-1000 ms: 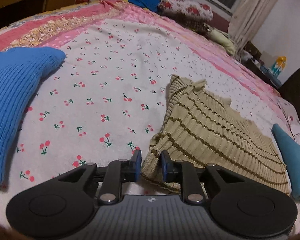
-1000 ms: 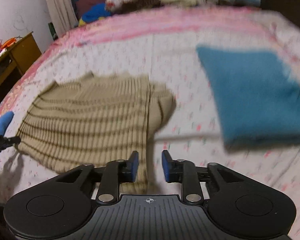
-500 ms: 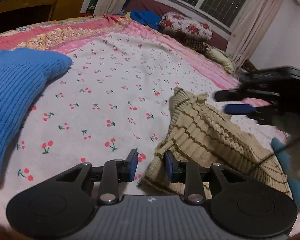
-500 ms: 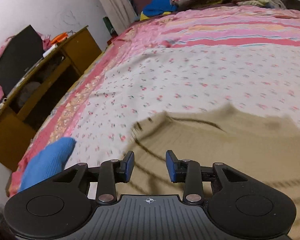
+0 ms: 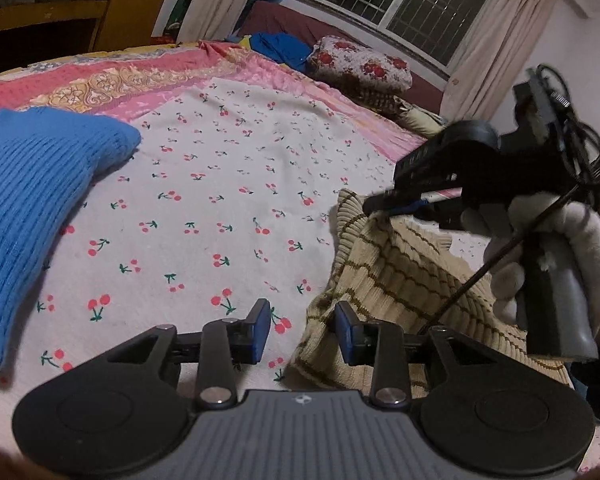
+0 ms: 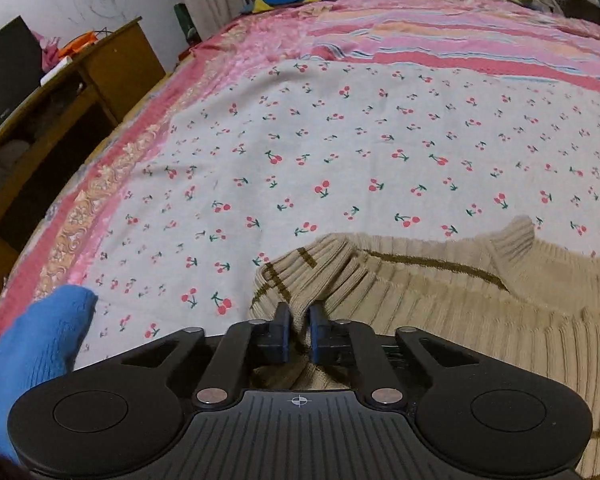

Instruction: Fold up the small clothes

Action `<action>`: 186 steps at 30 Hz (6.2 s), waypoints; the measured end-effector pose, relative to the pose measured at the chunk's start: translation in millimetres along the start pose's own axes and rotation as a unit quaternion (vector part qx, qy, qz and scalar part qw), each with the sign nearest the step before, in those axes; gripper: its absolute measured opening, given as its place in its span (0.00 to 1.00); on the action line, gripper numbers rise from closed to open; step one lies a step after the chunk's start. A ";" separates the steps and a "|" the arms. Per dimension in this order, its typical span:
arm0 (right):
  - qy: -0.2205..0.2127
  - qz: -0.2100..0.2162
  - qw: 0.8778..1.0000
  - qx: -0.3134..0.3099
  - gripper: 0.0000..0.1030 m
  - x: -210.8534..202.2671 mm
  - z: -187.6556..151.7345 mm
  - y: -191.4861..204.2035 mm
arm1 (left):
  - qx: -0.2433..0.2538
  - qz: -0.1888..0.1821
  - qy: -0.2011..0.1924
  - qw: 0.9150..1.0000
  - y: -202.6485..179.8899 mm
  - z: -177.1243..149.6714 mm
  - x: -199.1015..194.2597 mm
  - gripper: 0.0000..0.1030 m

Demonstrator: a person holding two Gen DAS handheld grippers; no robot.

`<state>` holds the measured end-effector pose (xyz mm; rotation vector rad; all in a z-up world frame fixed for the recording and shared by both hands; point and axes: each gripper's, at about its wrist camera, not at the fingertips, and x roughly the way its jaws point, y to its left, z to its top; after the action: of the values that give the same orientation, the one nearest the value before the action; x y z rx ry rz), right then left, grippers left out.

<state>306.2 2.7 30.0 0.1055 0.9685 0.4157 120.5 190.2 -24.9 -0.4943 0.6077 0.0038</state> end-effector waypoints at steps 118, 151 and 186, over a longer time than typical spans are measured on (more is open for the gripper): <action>-0.072 -0.152 0.982 0.092 0.16 -202.9 -208.3 -208.3 | 0.059 0.074 0.072 0.993 -69.0 -33.2 1.8 0.43; -0.082 -0.163 0.982 0.049 0.16 -215.5 -186.2 -183.2 | 0.032 0.066 0.072 0.995 -59.7 -36.3 0.3 0.44; -0.082 -0.086 0.988 -0.098 0.28 -176.5 -103.8 -60.1 | -0.024 0.017 0.075 0.997 -58.0 -26.1 13.3 0.48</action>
<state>151.9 -131.0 92.0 -0.1193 0.7638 0.3359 125.7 125.4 -24.9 -0.5336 0.7653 0.0143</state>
